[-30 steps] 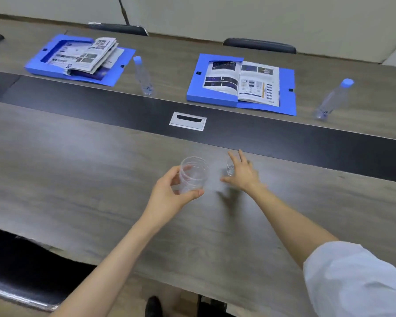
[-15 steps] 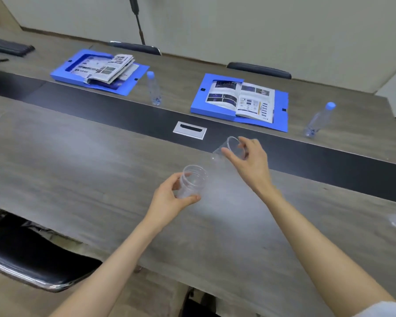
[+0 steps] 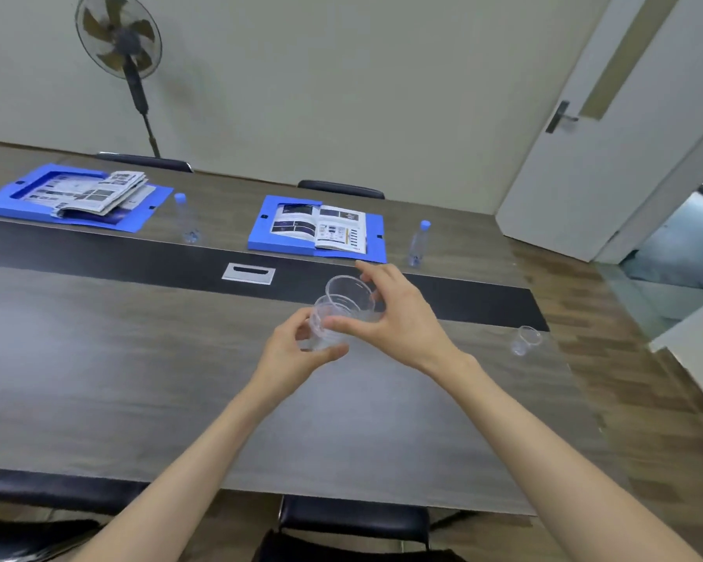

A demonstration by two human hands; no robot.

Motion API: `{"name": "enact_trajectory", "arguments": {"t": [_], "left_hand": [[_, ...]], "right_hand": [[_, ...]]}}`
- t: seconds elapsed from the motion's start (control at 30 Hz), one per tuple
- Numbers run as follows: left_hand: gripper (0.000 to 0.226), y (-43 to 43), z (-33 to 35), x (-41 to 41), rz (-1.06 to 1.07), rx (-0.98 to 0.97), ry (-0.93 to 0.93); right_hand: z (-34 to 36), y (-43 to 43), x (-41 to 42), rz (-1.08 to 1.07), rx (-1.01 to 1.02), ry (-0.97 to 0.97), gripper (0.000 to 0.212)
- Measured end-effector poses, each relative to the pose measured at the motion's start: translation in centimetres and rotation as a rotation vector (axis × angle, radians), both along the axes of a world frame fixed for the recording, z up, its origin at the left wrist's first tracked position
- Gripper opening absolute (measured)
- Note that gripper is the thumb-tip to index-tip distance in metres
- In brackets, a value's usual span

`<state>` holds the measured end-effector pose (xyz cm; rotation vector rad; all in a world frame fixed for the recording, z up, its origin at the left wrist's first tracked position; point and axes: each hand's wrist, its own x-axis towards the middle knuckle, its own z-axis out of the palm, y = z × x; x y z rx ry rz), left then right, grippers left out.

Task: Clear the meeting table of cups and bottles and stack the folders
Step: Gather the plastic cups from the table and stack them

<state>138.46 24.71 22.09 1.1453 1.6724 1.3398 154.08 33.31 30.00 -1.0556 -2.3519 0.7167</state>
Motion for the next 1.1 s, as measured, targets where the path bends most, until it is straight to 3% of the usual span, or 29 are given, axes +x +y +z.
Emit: {"name": "enact_trajectory", "arguments": {"t": [0.07,0.17,0.33,0.6,0.93,1.1], "left_hand": [[0.045,0.6,0.4,1.9,-0.02,0.008,0.002],[0.05,2.1,0.7,4.7,-0.036,0.009,0.009],[0.046,7.0,0.1,10.5,-0.068,-0.011,0.006],[0.051,18.8,-4.6,22.0,0.033,-0.098,-0.021],[0.045,26.6,-8.1,30.1,0.107,-0.256,-0.036],[0.047,28.1,-9.1,31.2,0.15,-0.274,-0.03]], "right_hand": [[0.1,0.3,2.7,-0.055,0.006,-0.011,0.098],[-0.7,2.4,6.7,-0.166,-0.013,0.006,0.07],[-7.0,10.4,16.0,-0.333,-0.098,-0.064,0.048],[-20.5,27.8,31.7,-0.469,-0.174,-0.461,0.075],[-28.9,41.4,36.7,-0.333,-0.383,-0.66,0.093],[-31.5,42.3,35.8,-0.421,-0.381,-0.572,0.067]]}}
